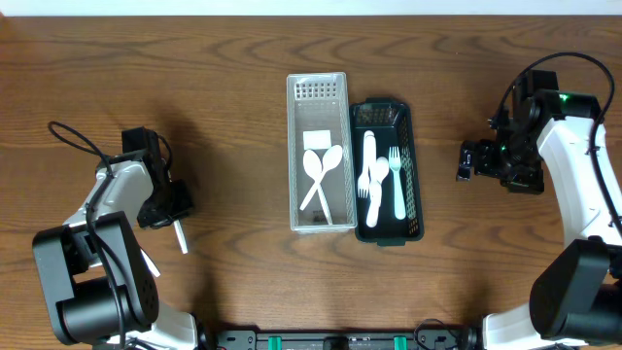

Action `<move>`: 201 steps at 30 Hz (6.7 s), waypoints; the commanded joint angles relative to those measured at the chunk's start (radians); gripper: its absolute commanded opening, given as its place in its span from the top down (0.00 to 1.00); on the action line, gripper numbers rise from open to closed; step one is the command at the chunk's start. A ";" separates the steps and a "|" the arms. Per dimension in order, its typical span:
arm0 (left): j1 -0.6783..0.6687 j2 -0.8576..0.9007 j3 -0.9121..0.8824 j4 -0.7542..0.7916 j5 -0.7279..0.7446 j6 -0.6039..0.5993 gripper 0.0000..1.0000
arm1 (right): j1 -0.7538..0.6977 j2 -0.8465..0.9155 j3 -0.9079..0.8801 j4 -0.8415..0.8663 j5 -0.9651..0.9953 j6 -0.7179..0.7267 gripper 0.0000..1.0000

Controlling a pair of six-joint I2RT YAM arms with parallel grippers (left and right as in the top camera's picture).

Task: Pack container
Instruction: 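Move the left gripper to another white spoon and grasp it, then carry the spoon into the white tray and release it, then move the left gripper to the last white spoon and grasp it, then carry the spoon into the white tray and release it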

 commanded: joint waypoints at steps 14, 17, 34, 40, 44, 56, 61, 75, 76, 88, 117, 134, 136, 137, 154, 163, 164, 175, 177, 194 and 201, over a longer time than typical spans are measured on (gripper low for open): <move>0.004 0.011 -0.005 0.012 -0.011 0.003 0.94 | 0.005 0.000 0.000 0.000 -0.008 0.011 0.01; 0.004 0.011 -0.005 0.016 -0.011 0.003 0.94 | 0.005 0.000 0.000 -0.001 -0.008 0.011 0.01; -0.299 -0.188 0.332 -0.312 -0.011 -0.017 0.94 | 0.005 0.000 0.000 0.000 -0.008 0.011 0.01; -0.579 -0.202 0.517 -0.347 -0.011 -0.055 0.94 | 0.005 0.000 0.000 0.000 -0.008 0.011 0.01; -0.714 -0.190 0.520 -0.268 -0.011 -0.074 0.94 | 0.005 0.000 0.000 0.002 -0.008 0.011 0.01; -0.863 0.092 0.520 -0.187 -0.010 -0.077 0.94 | 0.005 0.000 0.000 0.002 -0.008 0.011 0.01; -0.865 0.163 0.520 -0.184 -0.010 -0.077 0.72 | 0.005 0.000 0.000 -0.001 -0.008 0.011 0.01; -0.800 -0.121 0.592 -0.297 -0.183 -0.111 0.33 | 0.005 0.000 0.000 0.004 -0.007 0.010 0.01; -0.774 -0.157 0.592 -0.328 -0.214 -0.140 0.32 | 0.005 0.000 0.000 0.004 -0.007 0.010 0.01; -0.018 -0.463 0.557 -0.595 -0.211 -0.345 0.02 | 0.005 0.000 0.000 0.000 -0.007 -0.005 0.01; 0.359 -0.131 -0.023 -0.039 -0.003 -0.266 0.02 | 0.005 0.000 0.000 -0.019 -0.007 -0.005 0.01; 0.359 0.041 -0.037 0.024 -0.002 -0.203 0.02 | 0.005 0.000 0.000 -0.019 -0.007 -0.008 0.01; 0.359 0.042 -0.037 0.024 -0.002 -0.203 0.02 | 0.005 0.000 0.000 -0.019 -0.007 -0.008 0.01; 0.359 0.042 -0.037 0.024 -0.002 -0.203 0.07 | 0.005 0.000 0.000 -0.019 -0.007 -0.008 0.01; 0.359 0.042 -0.037 0.019 0.001 -0.204 0.54 | 0.005 0.000 0.000 -0.026 -0.007 -0.008 0.01; 0.359 0.042 -0.037 0.019 0.001 -0.207 0.76 | 0.005 0.000 0.000 -0.026 -0.007 -0.008 0.01; 0.359 0.042 -0.037 0.019 0.001 -0.207 0.80 | 0.005 0.000 0.000 -0.026 -0.007 -0.008 0.01; 0.359 0.042 -0.037 0.019 0.001 -0.207 0.94 | 0.005 0.000 0.000 -0.026 -0.007 -0.008 0.01; 0.359 0.042 -0.037 0.019 0.001 -0.208 0.94 | 0.005 0.000 0.000 -0.026 -0.007 -0.008 0.01; 0.021 -0.236 0.115 -0.175 0.098 -0.183 0.94 | 0.005 0.000 0.000 -0.026 -0.008 -0.007 0.01; -0.374 -0.359 0.359 -0.294 0.097 -0.176 0.94 | 0.005 0.000 0.000 -0.040 -0.008 -0.003 0.01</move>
